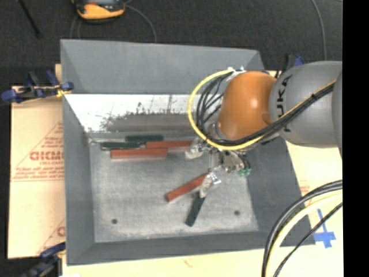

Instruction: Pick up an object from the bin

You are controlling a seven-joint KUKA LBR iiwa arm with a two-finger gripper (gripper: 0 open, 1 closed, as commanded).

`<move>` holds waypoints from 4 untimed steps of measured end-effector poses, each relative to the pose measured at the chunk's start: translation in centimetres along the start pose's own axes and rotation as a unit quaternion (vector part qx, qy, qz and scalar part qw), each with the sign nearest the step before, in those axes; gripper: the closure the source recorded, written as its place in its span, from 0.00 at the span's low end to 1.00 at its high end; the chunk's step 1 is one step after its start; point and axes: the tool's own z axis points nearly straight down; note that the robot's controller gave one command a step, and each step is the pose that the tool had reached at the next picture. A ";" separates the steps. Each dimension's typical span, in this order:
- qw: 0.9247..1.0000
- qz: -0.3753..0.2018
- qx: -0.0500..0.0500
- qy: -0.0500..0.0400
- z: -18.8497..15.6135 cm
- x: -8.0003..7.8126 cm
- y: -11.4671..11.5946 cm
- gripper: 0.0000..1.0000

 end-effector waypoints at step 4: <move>1.000 0.022 0.000 0.002 1.4 0.6 -1.1 1.00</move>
Offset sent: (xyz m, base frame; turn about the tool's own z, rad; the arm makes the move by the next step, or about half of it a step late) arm -0.0076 -0.0051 -0.0434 0.1374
